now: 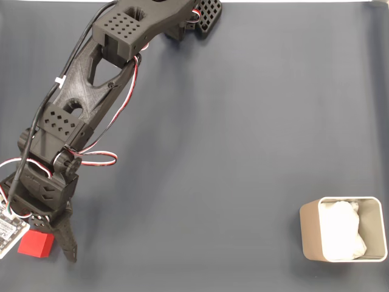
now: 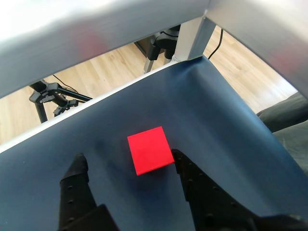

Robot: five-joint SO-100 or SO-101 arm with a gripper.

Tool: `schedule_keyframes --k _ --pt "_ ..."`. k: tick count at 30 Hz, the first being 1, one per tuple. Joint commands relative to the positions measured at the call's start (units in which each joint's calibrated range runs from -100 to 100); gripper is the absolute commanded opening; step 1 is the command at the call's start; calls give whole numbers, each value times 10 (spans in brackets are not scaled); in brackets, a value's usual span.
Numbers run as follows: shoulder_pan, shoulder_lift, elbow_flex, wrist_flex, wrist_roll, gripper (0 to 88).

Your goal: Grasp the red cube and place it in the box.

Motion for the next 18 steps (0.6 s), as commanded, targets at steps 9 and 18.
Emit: schedule_keyframes --k 9,18 --pt "-14 -41 2 -21 9 398" --pt "-22 -44 3 -23 7 398"
